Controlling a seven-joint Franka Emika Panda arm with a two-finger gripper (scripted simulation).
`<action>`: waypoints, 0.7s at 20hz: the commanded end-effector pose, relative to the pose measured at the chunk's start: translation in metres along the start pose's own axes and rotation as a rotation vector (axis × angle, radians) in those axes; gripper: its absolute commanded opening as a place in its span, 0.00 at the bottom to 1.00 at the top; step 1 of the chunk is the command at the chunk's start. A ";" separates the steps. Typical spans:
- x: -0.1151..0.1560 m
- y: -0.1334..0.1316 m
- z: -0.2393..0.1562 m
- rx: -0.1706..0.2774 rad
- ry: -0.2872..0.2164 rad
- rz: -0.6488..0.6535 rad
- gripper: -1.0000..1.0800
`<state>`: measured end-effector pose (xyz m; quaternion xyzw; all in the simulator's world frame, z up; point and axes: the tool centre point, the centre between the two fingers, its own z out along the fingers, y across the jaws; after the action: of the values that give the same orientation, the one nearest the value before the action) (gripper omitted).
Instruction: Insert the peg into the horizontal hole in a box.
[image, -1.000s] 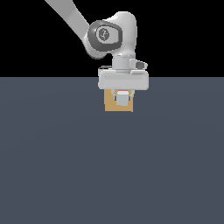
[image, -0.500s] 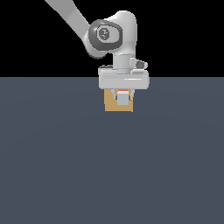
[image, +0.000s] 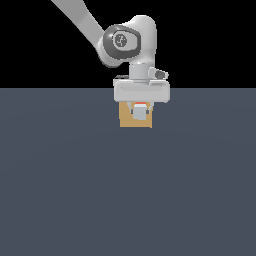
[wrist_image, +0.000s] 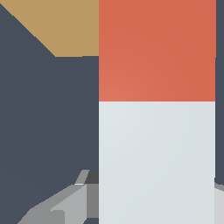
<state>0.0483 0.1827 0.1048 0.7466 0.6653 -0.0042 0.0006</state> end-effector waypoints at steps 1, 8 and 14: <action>0.021 -0.001 -0.003 -0.005 0.007 -0.009 0.00; 0.065 -0.002 -0.005 -0.007 0.008 -0.009 0.00; 0.080 -0.001 -0.005 -0.008 0.008 -0.009 0.00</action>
<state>0.0546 0.2589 0.1066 0.7434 0.6689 -0.0009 0.0000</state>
